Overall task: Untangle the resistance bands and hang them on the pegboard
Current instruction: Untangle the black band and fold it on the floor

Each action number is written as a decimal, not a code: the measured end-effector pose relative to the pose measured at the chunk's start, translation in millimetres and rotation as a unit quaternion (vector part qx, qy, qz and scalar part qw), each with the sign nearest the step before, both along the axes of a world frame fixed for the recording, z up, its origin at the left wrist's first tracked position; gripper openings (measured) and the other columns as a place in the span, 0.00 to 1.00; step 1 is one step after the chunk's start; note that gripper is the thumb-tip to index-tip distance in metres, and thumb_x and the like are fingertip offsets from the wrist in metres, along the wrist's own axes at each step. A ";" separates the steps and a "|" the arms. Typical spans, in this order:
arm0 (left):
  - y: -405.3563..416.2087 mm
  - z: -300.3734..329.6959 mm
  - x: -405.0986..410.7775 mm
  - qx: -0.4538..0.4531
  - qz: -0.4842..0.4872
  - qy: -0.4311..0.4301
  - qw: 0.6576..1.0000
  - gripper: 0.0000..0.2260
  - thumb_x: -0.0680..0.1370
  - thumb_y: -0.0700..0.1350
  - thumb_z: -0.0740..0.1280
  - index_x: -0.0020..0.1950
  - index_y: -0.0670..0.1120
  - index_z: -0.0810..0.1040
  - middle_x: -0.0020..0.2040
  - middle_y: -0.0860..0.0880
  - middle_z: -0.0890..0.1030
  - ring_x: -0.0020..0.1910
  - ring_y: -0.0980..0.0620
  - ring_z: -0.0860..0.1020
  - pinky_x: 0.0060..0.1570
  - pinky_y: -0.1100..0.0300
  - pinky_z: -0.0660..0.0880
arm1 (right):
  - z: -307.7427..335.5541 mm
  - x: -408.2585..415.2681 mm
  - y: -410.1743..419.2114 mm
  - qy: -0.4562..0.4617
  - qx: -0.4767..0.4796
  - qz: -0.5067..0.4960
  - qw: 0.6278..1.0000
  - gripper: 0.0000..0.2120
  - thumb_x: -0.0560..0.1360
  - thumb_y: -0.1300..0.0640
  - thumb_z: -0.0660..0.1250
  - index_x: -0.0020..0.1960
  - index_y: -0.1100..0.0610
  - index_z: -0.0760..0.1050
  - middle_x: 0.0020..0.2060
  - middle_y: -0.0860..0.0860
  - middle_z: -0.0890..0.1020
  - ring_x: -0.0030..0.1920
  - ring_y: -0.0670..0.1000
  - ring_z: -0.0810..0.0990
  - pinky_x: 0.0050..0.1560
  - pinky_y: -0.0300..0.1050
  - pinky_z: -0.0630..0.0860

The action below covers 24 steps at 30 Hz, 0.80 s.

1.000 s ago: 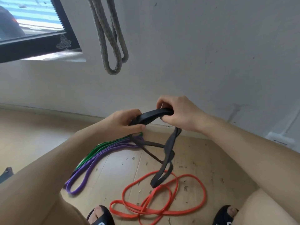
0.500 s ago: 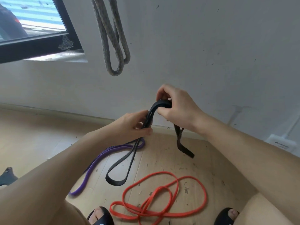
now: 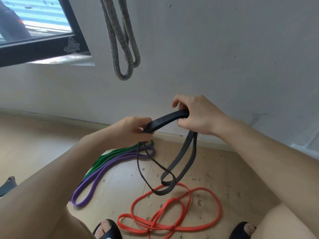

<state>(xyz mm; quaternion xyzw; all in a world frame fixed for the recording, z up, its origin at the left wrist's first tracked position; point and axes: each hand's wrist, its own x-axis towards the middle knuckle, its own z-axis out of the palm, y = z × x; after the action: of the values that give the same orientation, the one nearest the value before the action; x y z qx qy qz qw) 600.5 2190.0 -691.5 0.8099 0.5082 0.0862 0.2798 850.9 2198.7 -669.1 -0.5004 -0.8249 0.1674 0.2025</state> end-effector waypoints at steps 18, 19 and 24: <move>-14.6 -9.3 31.0 -0.037 0.007 -0.033 0.999 0.14 0.77 0.47 0.75 0.59 0.47 0.77 0.49 0.49 0.84 0.47 0.50 0.82 0.52 0.58 0.81 | 13.5 -23.9 -16.4 0.192 -0.122 0.049 0.972 0.17 0.68 0.63 0.71 0.54 0.50 0.74 0.40 0.50 0.78 0.37 0.47 0.75 0.39 0.43 0.73; -15.1 -8.2 34.3 -0.037 0.007 -0.048 0.998 0.15 0.77 0.48 0.75 0.60 0.47 0.77 0.49 0.49 0.83 0.46 0.52 0.82 0.51 0.61 0.80 | 14.0 -24.6 -16.9 0.201 -0.128 0.051 0.970 0.17 0.68 0.61 0.72 0.54 0.50 0.74 0.41 0.50 0.79 0.37 0.47 0.77 0.39 0.43 0.74; -13.0 -8.2 40.5 0.003 0.007 -0.061 0.998 0.09 0.77 0.47 0.74 0.55 0.50 0.77 0.42 0.53 0.81 0.37 0.62 0.79 0.40 0.69 0.75 | 13.2 -29.9 -19.3 0.223 -0.117 0.047 0.967 0.10 0.75 0.54 0.74 0.52 0.52 0.74 0.37 0.48 0.79 0.34 0.46 0.78 0.37 0.36 0.72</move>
<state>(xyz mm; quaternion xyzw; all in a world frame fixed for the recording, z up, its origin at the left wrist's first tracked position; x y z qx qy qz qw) 641.0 2177.0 -699.7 0.8001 0.4959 0.1389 0.3076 821.0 2179.4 -655.9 -0.4315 -0.7560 0.3797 0.3132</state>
